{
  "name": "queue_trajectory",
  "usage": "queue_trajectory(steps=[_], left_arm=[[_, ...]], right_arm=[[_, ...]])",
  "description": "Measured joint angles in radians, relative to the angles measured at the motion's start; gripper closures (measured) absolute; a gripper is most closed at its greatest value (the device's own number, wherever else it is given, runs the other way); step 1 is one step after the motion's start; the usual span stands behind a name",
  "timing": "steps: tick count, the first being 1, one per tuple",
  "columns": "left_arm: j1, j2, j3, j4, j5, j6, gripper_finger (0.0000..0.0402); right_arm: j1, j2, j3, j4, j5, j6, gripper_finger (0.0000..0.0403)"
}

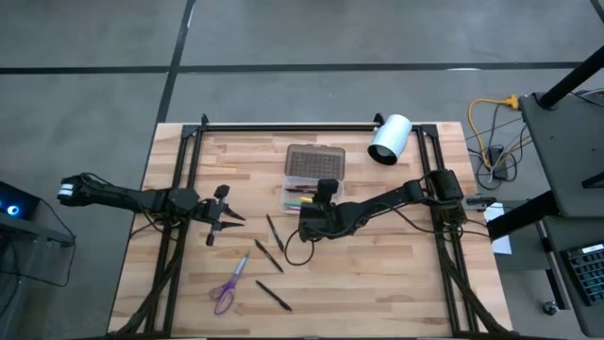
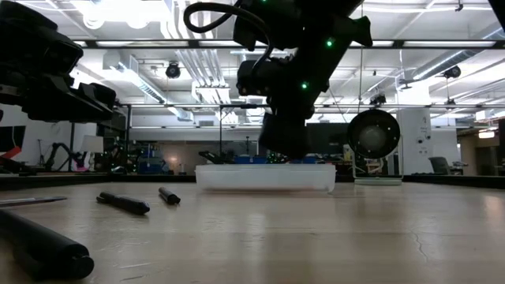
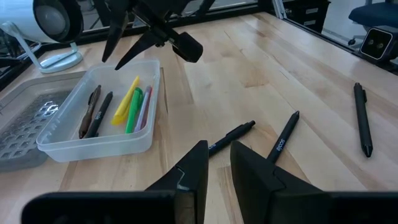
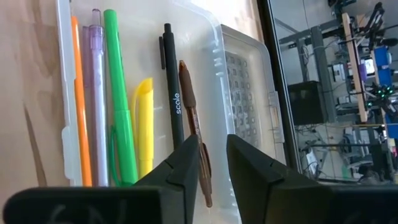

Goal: Pick & place school supplies into a supply box
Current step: Put the black pen into the black supply box

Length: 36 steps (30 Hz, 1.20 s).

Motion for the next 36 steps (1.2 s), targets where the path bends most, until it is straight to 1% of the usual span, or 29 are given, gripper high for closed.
queue_trajectory(steps=[6,15,18,23,25,32,36], left_arm=[[0.000,0.000,0.000,0.000,0.000,0.000,0.0348],[0.000,0.000,0.000,0.000,0.000,0.000,0.0348],[0.000,0.000,0.000,0.000,-0.010,0.015,0.0348],[0.000,0.000,0.000,-0.002,-0.028,0.035,0.0348],[0.000,0.000,0.000,-0.002,-0.028,0.036,0.0348],[0.000,0.000,0.000,-0.001,-0.029,0.037,0.0348],[0.000,0.000,0.000,-0.001,-0.029,0.037,0.0348]], right_arm=[[0.000,-0.001,0.000,0.001,0.000,0.014,0.0323],[0.005,-0.001,0.000,-0.008,-0.014,-0.022,0.0335],[0.012,-0.001,-0.008,-0.011,-0.057,-0.024,0.0334],[0.018,-0.005,-0.012,-0.003,-0.253,-0.097,0.0327],[0.017,-0.010,-0.012,0.006,-0.299,-0.109,0.0325],[0.018,-0.043,-0.026,0.012,-0.317,-0.113,0.0329],[0.017,-0.089,-0.070,0.028,-0.317,-0.107,0.0335]])
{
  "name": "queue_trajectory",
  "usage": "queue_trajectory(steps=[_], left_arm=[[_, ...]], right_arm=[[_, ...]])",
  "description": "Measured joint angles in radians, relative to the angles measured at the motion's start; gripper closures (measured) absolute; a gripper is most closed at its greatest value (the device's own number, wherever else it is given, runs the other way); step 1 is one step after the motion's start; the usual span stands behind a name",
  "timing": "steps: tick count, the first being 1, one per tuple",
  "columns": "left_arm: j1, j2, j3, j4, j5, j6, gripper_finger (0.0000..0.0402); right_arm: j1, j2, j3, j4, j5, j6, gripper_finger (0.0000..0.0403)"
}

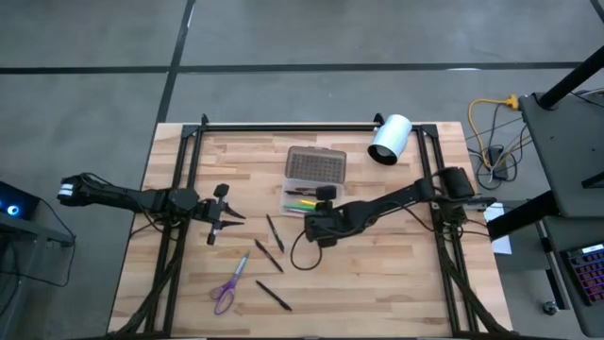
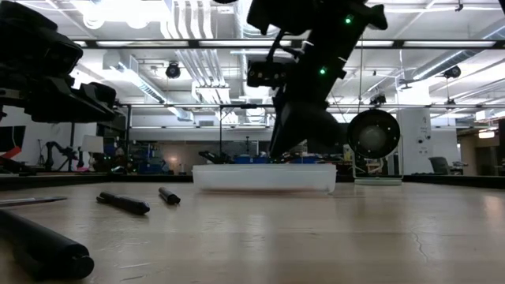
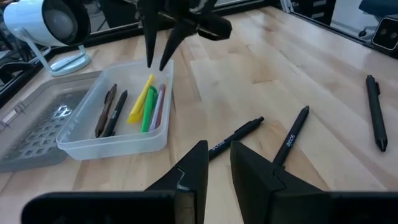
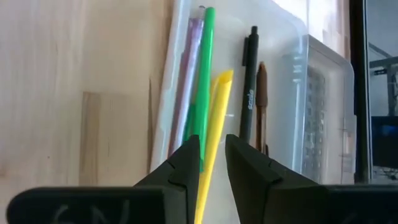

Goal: Pick & place school supplies into a supply box
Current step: Put the black pen into the black supply box

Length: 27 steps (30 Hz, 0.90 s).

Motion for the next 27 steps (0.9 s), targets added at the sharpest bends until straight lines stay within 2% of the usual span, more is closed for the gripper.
queue_trajectory(steps=[7,13,20,27], left_arm=[[0.000,-0.001,0.000,0.000,-0.001,0.000,0.0348],[0.000,-0.001,0.000,0.000,-0.001,0.000,0.0348],[0.000,-0.001,0.000,0.000,-0.001,0.000,0.0348],[0.000,-0.001,0.000,0.001,-0.001,0.000,0.0348]], right_arm=[[0.000,-0.108,-0.101,0.025,0.000,0.029,0.0327],[0.000,-0.215,-0.227,0.140,0.001,0.006,0.0321],[0.000,-0.360,-0.401,0.218,0.001,-0.003,0.0331],[0.000,-0.522,-0.536,0.229,0.001,0.058,0.0333]])
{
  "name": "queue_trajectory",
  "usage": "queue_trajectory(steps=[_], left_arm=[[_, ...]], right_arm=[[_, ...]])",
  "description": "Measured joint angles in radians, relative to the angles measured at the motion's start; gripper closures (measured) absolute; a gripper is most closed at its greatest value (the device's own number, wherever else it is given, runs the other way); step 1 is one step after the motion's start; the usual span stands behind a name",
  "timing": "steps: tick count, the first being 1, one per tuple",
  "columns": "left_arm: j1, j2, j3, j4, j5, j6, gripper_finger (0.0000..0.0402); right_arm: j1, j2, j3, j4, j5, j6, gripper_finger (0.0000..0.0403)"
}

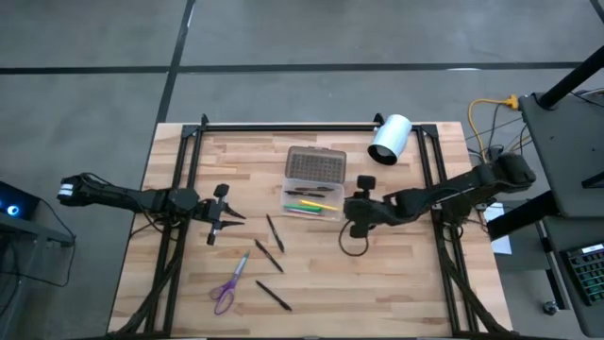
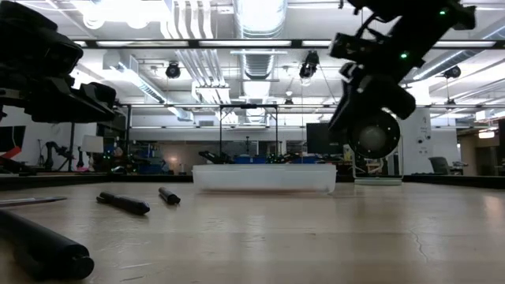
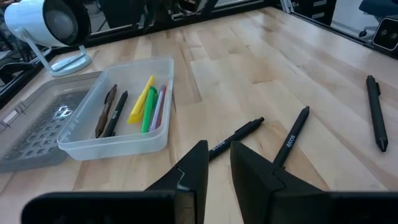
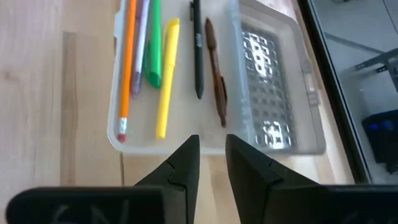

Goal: Pick & place school supplies into a supply box
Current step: Put the black pen into the black supply box

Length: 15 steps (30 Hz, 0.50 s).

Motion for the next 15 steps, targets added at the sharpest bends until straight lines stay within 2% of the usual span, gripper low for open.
queue_trajectory(steps=[8,15], left_arm=[[0.000,0.000,0.000,0.000,0.000,0.000,0.0348],[0.000,0.000,0.000,0.000,0.000,0.000,0.0348]], right_arm=[[0.000,-0.166,-0.078,-0.003,0.000,0.056,0.0322],[0.000,-0.224,-0.071,0.002,0.000,0.081,0.0328]])
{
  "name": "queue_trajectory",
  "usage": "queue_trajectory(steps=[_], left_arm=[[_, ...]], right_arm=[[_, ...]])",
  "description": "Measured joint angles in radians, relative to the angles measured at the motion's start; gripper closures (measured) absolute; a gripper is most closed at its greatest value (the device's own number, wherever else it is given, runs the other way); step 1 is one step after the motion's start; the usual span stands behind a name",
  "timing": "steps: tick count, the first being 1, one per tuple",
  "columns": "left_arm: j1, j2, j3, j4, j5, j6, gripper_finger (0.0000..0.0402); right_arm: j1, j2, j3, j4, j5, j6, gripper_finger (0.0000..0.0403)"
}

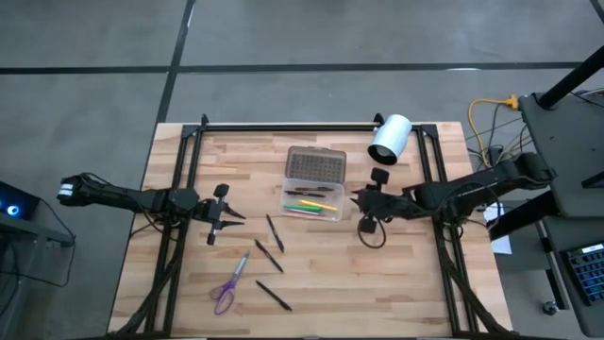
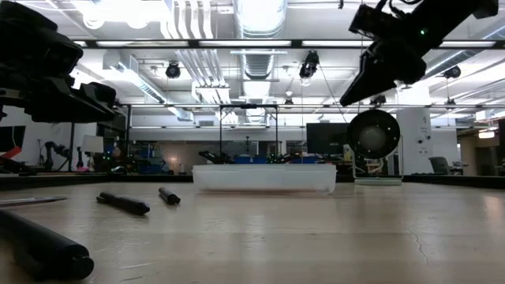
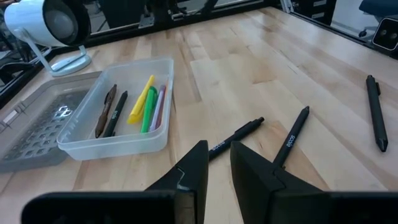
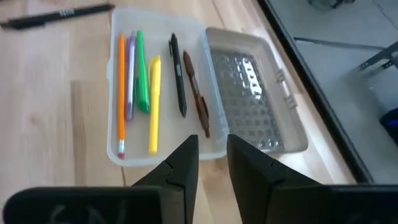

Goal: Pick & place school supplies into a supply box
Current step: Put the black pen into the black supply box

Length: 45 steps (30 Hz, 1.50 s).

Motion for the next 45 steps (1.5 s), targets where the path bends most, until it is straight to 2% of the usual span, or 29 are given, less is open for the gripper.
queue_trajectory(steps=[11,16,18,26,36,45], left_arm=[[0.000,0.000,0.000,0.000,0.000,0.000,0.0348],[0.000,0.000,0.000,0.000,0.000,0.000,0.0348],[0.000,0.000,0.000,0.000,0.000,0.000,0.0348],[0.000,0.000,0.000,0.000,0.000,0.000,0.0348],[0.000,0.000,0.000,0.000,0.000,0.000,0.0348],[0.000,0.000,0.000,0.000,0.000,0.000,0.0348]], right_arm=[[0.000,-0.007,0.038,-0.013,0.000,-0.006,0.0328],[0.000,-0.050,0.025,-0.009,-0.003,-0.004,0.0321],[0.000,-0.081,0.017,0.011,-0.036,0.000,0.0321],[-0.011,-0.263,-0.110,0.310,-0.366,-0.142,0.0332],[-0.031,-0.577,-0.269,0.305,-0.367,-0.149,0.0325],[-0.031,-0.845,-0.311,0.313,-0.367,-0.126,0.0320]])
